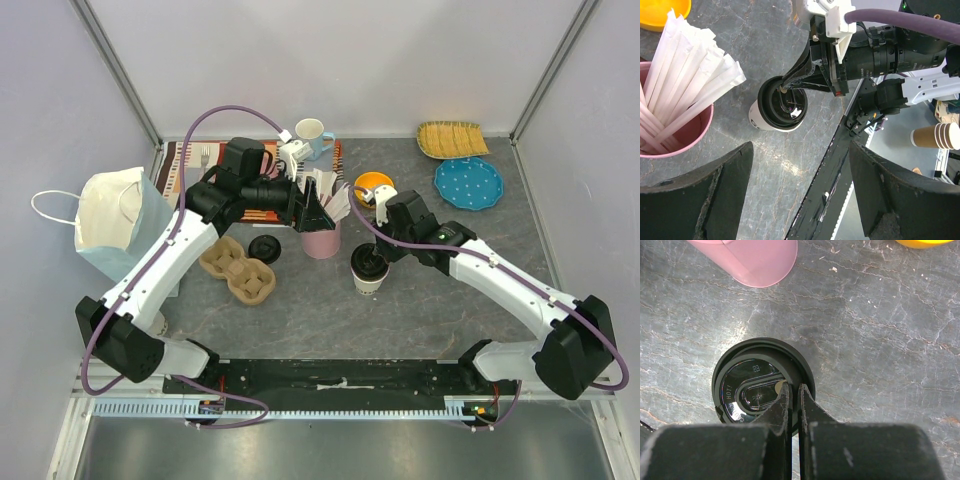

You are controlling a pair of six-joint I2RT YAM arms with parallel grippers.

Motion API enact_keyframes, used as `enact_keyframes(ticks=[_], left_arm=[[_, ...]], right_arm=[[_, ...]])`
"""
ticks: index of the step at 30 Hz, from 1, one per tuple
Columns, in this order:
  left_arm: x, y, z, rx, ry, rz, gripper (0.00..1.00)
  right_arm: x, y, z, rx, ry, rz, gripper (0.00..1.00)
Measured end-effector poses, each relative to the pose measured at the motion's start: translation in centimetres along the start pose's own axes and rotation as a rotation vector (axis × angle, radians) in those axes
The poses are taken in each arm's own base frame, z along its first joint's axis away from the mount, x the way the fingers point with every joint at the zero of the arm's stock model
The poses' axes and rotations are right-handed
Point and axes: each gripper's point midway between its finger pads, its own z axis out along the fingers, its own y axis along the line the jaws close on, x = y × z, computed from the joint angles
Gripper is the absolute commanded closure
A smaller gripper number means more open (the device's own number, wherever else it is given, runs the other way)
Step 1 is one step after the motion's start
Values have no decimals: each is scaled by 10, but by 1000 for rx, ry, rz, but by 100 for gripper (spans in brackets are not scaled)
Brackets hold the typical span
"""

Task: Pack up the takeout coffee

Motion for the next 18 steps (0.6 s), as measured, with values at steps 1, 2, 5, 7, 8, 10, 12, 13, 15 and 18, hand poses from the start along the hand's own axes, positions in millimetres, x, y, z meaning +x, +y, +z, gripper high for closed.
enact_keyframes(ticks=[1,2,5,7,8,10,12,13,15,18], left_arm=[[0,0,0,0,0,0,17],[0,0,0,0,0,0,17],[0,0,0,0,0,0,17],[0,0,0,0,0,0,17],[0,0,0,0,0,0,17],[0,0,0,0,0,0,17],[0,0,0,0,0,0,17],[0,0,0,0,0,0,17],[0,0,0,0,0,0,17],[0,0,0,0,0,0,17]], right_arm=[[0,0,0,-1,1,0,100],[0,0,0,-2,1,0,100],[1,0,1,-2,2,-1,100],[1,0,1,-3,4,-1,100],[1,0,1,-3,4,0,100],[1,1,1,-6,5,-1,100],[1,1,1,-7,5,-1,100],[1,1,1,-9,6,-1,100],[1,1,1,-9,6,-2,100],[4,1,2,-9,13,-2,100]])
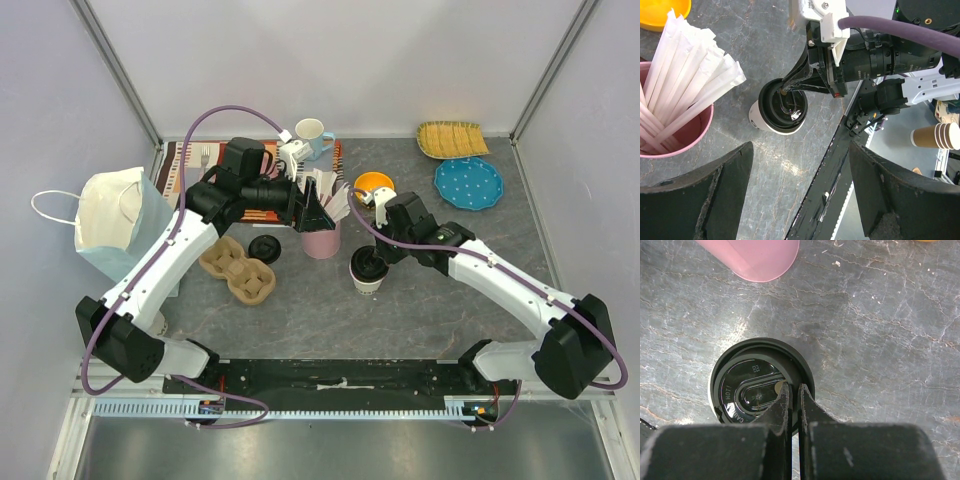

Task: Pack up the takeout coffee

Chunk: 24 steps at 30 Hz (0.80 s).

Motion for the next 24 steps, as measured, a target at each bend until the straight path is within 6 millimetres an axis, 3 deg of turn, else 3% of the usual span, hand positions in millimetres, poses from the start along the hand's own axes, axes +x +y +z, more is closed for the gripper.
enact_keyframes(ticks=[14,20,24], left_arm=[[0,0,0,0,1,0,17],[0,0,0,0,1,1,17],[1,0,0,-1,3,0,17]], right_arm=[[5,1,1,-7,17,0,100],[5,4,1,-25,18,0,82],[5,4,1,-25,19,-3,81]])
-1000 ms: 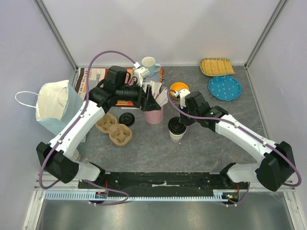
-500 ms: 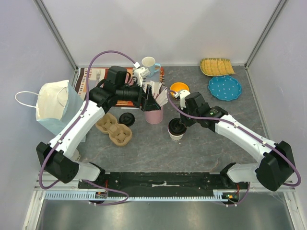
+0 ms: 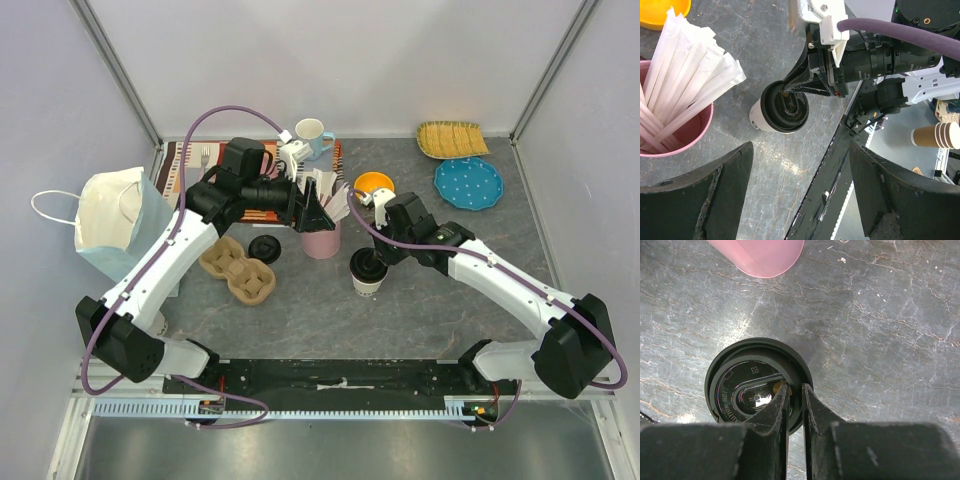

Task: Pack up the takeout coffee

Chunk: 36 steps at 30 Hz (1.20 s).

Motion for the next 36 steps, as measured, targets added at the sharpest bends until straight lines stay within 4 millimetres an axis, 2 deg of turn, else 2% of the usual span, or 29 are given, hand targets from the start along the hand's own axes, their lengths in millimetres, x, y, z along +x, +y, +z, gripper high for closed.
enact_keyframes(ticks=[7,12,20,36], left_arm=[[2,0,0,-1,6,0,17],[2,0,0,-2,9,-1,17],[4,2,1,-2,16,-6,16],[6,4,3,-4,25,-13,16]], right_arm=[[0,0,0,0,0,0,82],[1,0,-2,2,12,-5,87],[-13,0,-13,1,-5,-21,87],[-6,-1,-5,2,26,-22,87]])
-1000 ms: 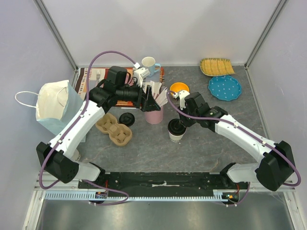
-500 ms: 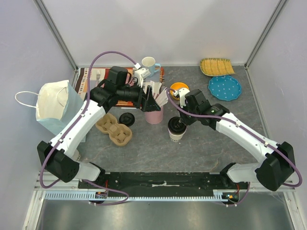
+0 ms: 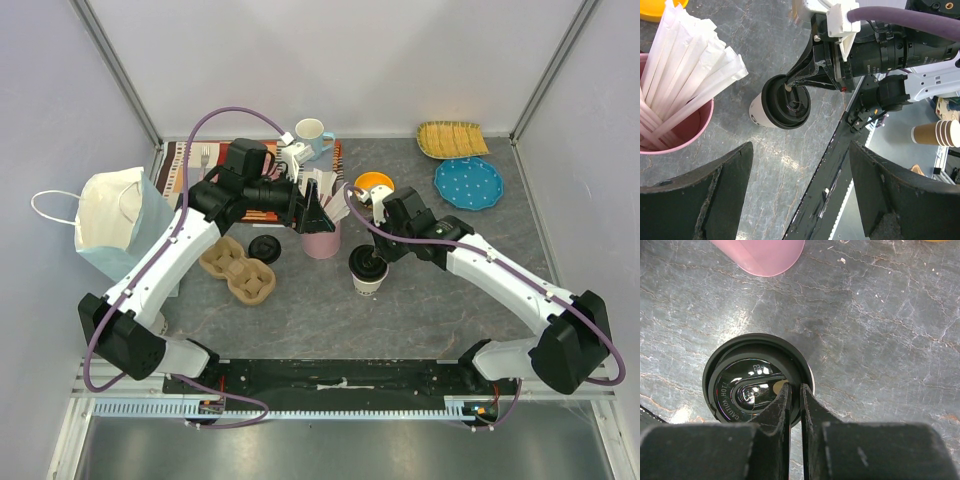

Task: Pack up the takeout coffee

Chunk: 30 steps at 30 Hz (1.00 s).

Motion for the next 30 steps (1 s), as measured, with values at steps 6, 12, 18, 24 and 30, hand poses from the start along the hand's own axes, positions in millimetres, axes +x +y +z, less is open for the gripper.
enact_keyframes(ticks=[6,12,18,24,30], left_arm=[[0,0,0,0,0,0,16],[0,0,0,0,1,0,16],[0,0,0,0,1,-1,16],[0,0,0,-1,0,-1,16],[0,1,0,-1,0,-1,16]], right_arm=[[0,-1,0,8,0,0,88],[0,-2,-2,37,7,-18,90],[-5,-3,-9,66,15,-56,90],[2,-3,-6,70,46,-68,90],[8,-1,1,66,81,-80,90]])
